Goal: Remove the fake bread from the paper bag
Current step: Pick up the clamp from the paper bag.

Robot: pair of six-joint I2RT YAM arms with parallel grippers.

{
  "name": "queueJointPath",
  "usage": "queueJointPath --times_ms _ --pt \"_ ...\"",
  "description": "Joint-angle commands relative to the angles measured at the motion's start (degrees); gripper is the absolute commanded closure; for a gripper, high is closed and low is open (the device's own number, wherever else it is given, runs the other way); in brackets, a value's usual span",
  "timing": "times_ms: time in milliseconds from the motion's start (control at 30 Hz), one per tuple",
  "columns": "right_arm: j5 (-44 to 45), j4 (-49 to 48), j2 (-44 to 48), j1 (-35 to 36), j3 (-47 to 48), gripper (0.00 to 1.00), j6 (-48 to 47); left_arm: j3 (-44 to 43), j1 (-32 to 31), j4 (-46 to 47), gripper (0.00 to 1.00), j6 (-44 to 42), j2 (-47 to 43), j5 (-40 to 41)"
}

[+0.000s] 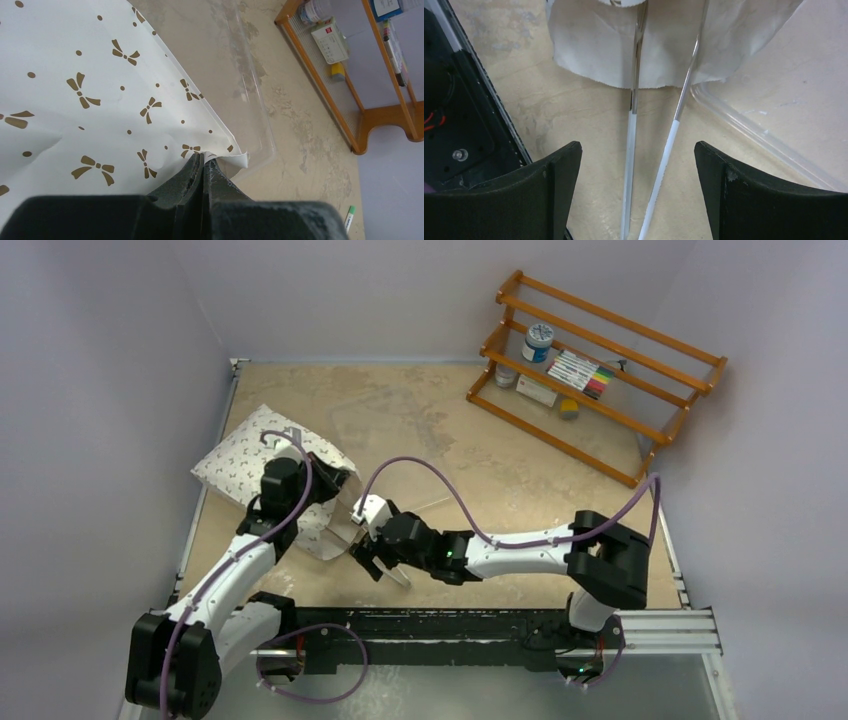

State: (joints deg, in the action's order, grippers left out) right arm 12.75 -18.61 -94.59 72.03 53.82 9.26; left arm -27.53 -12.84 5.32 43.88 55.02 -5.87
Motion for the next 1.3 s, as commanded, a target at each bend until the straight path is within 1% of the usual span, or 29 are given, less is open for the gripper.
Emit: queueJointPath --times_ms 0,400,500,633,733,867,933,967,1100,1267 --pt "3.4 -2.5 -1.3 1.2 -1.0 0.14 -1.0 -2.8 0.1 3.7 1.00 -0.8 0.3 0.5" --pt "4.5 -6.6 -7.8 1.9 -2.3 0.17 0.1 -3.3 0.1 3.3 1.00 0.2 -0.2 0.1" --pt "3.3 -6.3 -9.1 1.9 -1.5 0.21 0.2 -3.1 0.1 3.2 1.00 0.3 -0.4 0.2" --pt "-1.0 -4.5 -11.7 1.9 0.2 0.28 0.1 -3.1 0.1 3.0 1.00 0.6 -0.8 0.2" --pt "-1.7 -4.3 -12.4 1.9 0.6 0.31 0.2 -3.1 0.1 2.7 1.00 0.7 -1.1 0.3" --pt "-2.9 -4.8 -12.5 1.9 0.8 0.41 -0.7 -3.4 0.1 2.1 1.00 1.1 -1.7 0.9" --pt "-3.3 -4.4 -12.6 1.9 1.1 0.43 -1.0 -3.8 0.1 1.4 1.00 1.1 -2.0 1.2" --pt "-3.1 -4.4 -12.5 1.9 1.1 0.43 -0.9 -4.1 0.1 0.9 1.00 1.1 -2.1 1.4" --pt "-3.5 -4.8 -11.3 1.9 1.1 0.51 -0.9 -5.7 0.1 -1.7 1.00 1.3 -3.7 3.3" --pt "-3.8 -3.8 -8.4 1.9 1.1 0.54 -0.9 -7.2 0.1 -3.7 1.00 3.4 -7.0 7.1"
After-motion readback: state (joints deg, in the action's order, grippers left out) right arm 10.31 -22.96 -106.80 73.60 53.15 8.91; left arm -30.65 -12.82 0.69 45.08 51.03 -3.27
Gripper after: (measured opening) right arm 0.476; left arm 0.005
